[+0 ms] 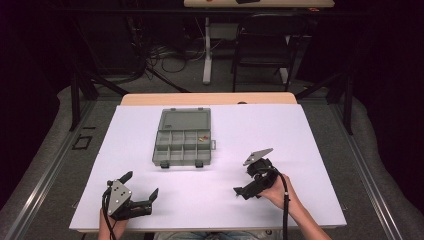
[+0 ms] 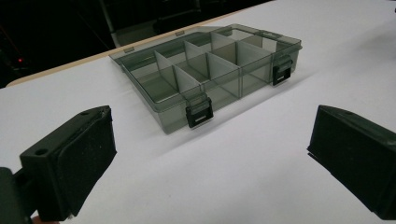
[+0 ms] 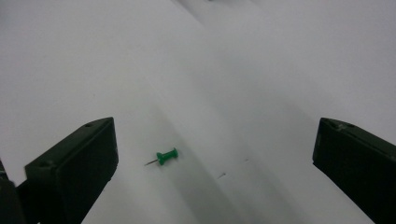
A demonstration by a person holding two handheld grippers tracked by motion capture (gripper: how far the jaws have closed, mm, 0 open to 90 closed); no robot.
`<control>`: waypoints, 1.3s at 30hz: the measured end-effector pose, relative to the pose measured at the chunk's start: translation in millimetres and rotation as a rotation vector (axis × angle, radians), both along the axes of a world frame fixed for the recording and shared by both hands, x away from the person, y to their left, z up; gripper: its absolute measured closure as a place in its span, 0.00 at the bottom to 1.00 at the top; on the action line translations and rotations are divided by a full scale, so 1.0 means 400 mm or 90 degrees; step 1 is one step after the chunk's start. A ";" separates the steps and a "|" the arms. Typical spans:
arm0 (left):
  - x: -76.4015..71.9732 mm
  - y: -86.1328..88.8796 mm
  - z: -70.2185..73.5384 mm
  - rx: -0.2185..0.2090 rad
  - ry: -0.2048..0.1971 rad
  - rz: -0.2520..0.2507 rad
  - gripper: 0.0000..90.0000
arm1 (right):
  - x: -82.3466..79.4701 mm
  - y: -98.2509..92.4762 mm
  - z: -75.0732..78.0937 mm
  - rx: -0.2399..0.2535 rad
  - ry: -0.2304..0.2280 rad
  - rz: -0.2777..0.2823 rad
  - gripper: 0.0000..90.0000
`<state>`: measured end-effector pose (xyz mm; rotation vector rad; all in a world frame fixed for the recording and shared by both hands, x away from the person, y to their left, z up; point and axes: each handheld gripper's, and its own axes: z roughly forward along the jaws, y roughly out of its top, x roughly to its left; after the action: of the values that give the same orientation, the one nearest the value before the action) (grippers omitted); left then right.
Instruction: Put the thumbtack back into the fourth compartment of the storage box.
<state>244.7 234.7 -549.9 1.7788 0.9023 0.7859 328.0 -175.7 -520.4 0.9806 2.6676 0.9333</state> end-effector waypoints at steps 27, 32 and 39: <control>-0.005 0.005 0.003 -0.007 -0.003 -0.001 0.00 | -0.045 0.040 -0.049 -0.043 0.044 0.039 0.76; -0.006 0.004 0.004 -0.007 -0.003 -0.003 0.00 | -0.045 0.037 -0.050 -0.062 0.026 0.049 0.90; -0.006 0.003 0.004 -0.008 -0.005 -0.003 0.00 | -0.040 0.028 -0.052 -0.057 0.027 0.053 0.92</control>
<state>242.2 235.9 -548.5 1.7651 0.8954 0.7820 311.9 -164.3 -541.1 0.8870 2.7784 0.8083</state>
